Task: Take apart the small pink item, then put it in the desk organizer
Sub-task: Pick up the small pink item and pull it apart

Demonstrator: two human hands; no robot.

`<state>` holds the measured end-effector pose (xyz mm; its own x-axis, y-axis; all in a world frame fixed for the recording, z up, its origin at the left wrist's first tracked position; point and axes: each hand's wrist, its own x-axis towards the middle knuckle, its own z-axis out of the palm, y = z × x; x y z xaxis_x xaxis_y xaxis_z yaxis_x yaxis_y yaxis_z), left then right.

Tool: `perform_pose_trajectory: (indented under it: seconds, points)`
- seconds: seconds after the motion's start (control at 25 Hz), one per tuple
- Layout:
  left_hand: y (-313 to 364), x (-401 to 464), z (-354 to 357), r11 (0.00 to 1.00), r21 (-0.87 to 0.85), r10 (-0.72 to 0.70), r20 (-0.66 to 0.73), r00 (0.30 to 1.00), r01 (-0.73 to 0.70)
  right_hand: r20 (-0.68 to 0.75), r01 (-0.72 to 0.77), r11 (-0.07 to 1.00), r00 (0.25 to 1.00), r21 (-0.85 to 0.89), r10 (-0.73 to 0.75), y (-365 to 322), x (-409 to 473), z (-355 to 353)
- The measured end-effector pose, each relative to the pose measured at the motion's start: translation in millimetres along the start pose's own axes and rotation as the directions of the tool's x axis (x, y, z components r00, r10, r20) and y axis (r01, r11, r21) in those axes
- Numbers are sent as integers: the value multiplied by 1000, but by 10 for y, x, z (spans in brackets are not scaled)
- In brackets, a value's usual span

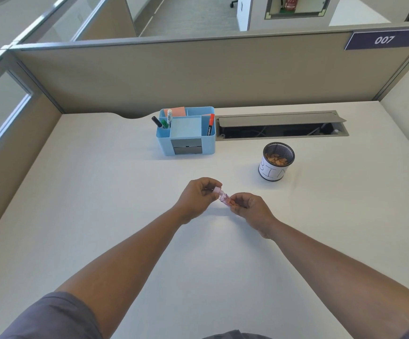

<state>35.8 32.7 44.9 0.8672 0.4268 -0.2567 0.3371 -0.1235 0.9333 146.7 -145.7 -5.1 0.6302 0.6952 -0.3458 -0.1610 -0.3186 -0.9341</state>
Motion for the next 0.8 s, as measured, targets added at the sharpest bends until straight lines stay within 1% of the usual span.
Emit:
perform_pose_trajectory:
  seconds: [0.12,0.28,0.44,0.56,0.68,0.8]
  points:
    - [-10,2,38,999,-49,-8,2,1000,8,5,3,1000,1000,9,-3,0,2,0]
    - [8,15,67,980,-198,-39,-87,995,22,-43,-7,997,999,71,10,-18,8,10]
    - [6,43,119,988,-148,-43,-29,999,38,-71,-17,997,997,70,22,-40,-9,15]
    - [24,107,149,967,-249,-79,-61,995,61,-88,-25,995,996,98,34,-58,-60,-4]
    - [-35,154,206,957,-272,-122,-77,989,97,-173,-7,995,985,96,24,-75,-106,-42]
    - [-162,180,318,951,-275,-168,-78,983,141,-322,36,999,946,-15,-39,-119,-130,-136]
